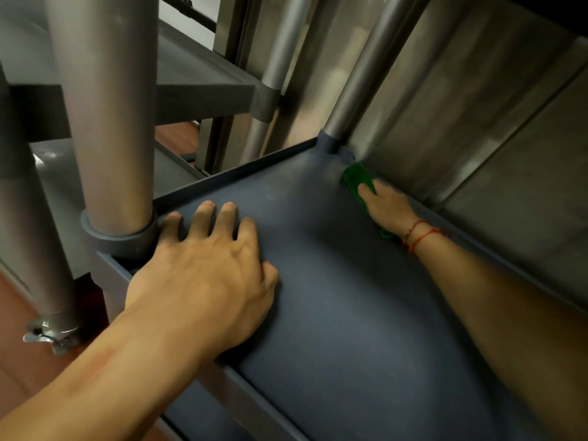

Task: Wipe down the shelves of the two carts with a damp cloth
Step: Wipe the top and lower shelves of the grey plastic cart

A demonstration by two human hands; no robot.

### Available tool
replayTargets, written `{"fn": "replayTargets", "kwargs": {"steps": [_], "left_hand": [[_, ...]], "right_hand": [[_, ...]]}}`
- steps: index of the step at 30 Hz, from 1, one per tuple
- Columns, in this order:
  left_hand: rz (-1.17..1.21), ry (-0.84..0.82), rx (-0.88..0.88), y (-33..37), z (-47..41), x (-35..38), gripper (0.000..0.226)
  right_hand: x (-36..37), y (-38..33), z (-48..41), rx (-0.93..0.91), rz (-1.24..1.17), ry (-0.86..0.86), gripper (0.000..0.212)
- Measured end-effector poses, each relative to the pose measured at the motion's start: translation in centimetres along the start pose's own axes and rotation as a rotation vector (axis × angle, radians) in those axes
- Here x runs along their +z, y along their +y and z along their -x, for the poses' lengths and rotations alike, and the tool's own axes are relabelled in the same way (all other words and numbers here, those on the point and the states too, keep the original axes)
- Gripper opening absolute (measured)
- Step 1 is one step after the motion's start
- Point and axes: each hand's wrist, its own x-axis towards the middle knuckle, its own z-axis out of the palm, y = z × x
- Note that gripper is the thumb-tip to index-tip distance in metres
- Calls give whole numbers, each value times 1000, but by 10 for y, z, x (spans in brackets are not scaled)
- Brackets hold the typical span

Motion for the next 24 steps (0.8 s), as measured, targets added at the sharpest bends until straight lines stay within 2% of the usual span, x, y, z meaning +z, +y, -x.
{"fn": "replayTargets", "kwargs": {"steps": [3, 7, 11, 13, 18, 24], "left_hand": [[12, -12, 8, -1, 1, -2, 65], [7, -17, 12, 0, 4, -4, 66], [10, -11, 18, 0, 5, -6, 67], [28, -16, 19, -1, 5, -6, 66], [41, 8, 28, -1, 4, -5, 64], [95, 49, 30, -2, 4, -2, 59]], "right_hand": [[3, -19, 60, -126, 0, -61, 55], [11, -35, 160, -461, -9, -89, 67], [4, -28, 175, -610, 20, -145, 62], [4, -22, 153, -591, 30, -96, 58], [0, 10, 87, -240, -30, -65, 54], [8, -1, 104, -243, -56, -65, 52]]}}
